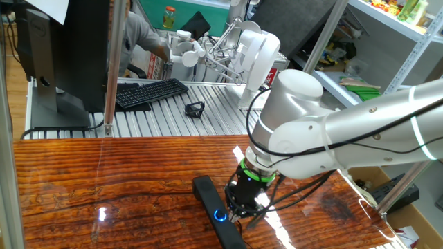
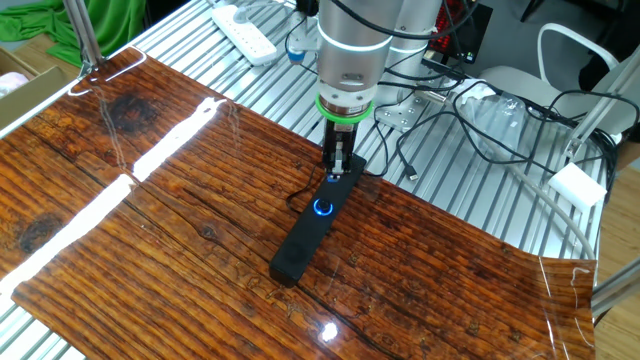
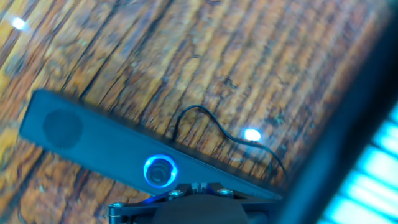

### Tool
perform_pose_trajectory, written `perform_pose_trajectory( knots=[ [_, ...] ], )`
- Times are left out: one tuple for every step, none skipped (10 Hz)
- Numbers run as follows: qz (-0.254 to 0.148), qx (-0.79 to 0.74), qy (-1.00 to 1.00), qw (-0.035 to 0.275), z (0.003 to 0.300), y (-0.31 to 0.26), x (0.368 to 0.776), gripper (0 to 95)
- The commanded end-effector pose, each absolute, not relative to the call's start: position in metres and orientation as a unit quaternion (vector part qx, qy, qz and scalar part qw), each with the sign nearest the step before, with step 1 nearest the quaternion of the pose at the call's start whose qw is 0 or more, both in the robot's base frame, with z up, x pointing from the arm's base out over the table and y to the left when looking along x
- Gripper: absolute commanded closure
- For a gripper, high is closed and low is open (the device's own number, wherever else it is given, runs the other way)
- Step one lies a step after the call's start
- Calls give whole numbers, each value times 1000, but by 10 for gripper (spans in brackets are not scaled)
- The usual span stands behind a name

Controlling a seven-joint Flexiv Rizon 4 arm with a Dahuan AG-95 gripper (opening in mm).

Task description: Turn the knob to decrease the volume of the speaker

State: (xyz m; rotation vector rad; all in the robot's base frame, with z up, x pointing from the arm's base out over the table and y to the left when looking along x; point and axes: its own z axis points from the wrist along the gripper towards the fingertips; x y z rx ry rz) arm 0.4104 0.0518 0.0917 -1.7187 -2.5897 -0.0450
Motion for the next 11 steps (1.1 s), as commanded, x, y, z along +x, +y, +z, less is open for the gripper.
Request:
perform_pose_trajectory(
  knots=[
    [-22, -631, -775, 15, 91, 52, 410, 950],
    [-22, -643, -765, 14, 91, 52, 410, 950],
    [-22, -654, -756, 14, 91, 52, 410, 950],
    [-23, -670, -742, 12, 91, 52, 410, 950],
    [-20, -686, -727, 9, 91, 52, 410, 950],
    [-17, -696, -718, 6, 91, 52, 410, 950],
    [-15, -707, -707, 8, 91, 53, 411, 950],
    [-15, -714, -700, 9, 91, 53, 411, 950],
    [-12, -719, -695, 8, 90, 53, 411, 950],
    [-8, -724, -690, 6, 90, 53, 411, 950],
    [-1, -733, -680, 1, 91, 54, 413, 950]
  ],
)
